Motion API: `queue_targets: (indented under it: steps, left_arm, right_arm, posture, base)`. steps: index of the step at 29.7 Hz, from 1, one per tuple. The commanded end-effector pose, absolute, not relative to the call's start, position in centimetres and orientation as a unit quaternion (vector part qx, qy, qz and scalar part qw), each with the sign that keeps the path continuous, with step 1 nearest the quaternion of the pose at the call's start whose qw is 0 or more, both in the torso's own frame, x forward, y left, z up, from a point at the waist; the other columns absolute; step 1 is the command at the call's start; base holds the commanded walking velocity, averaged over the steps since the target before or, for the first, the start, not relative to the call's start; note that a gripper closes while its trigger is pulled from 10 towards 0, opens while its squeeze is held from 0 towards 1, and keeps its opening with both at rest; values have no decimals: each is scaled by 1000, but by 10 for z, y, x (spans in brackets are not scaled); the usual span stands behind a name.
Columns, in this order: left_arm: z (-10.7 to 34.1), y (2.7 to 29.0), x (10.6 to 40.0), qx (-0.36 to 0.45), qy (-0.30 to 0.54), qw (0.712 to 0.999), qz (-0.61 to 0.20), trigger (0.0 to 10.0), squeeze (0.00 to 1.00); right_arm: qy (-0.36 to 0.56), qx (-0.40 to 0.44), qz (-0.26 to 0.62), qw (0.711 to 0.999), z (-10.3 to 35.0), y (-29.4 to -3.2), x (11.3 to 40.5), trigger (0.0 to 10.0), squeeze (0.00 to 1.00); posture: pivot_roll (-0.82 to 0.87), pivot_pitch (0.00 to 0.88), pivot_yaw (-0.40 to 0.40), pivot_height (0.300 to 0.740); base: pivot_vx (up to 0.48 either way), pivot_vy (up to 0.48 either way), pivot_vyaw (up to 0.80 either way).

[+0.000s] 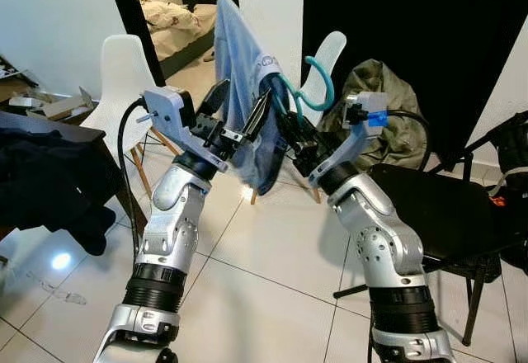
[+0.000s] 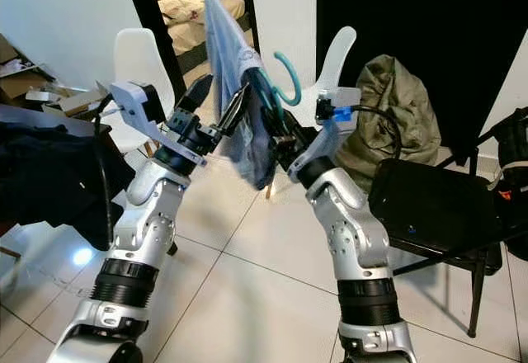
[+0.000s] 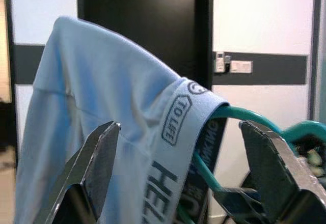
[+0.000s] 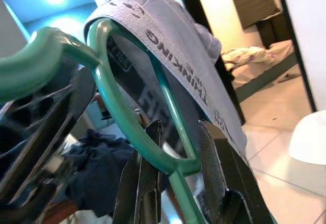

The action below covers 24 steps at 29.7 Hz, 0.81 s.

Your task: Hang hanger

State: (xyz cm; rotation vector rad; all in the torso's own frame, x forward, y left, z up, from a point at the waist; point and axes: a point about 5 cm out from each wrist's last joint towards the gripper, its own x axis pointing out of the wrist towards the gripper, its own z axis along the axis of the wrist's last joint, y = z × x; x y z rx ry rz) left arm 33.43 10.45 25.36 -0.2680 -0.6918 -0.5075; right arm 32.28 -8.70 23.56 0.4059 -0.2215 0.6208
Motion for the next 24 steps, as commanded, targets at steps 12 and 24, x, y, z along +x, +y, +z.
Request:
queue_targets:
  steps: [12,24]
  left_arm:
    - [253,112,341,-52,-331,924,-186,8118,0]
    - [262,112,344,-30,-351,918,-182,0,0]
  right_arm:
    - [-118,201,351,907,243,-76,308,0,0]
    - [-124,203,369,898,246,-71,302,0,0]
  posture:
    - [-46,36,83,740]
    - [-46,34,85,740]
  base:
    - [0,0,0]
    - [0,0,0]
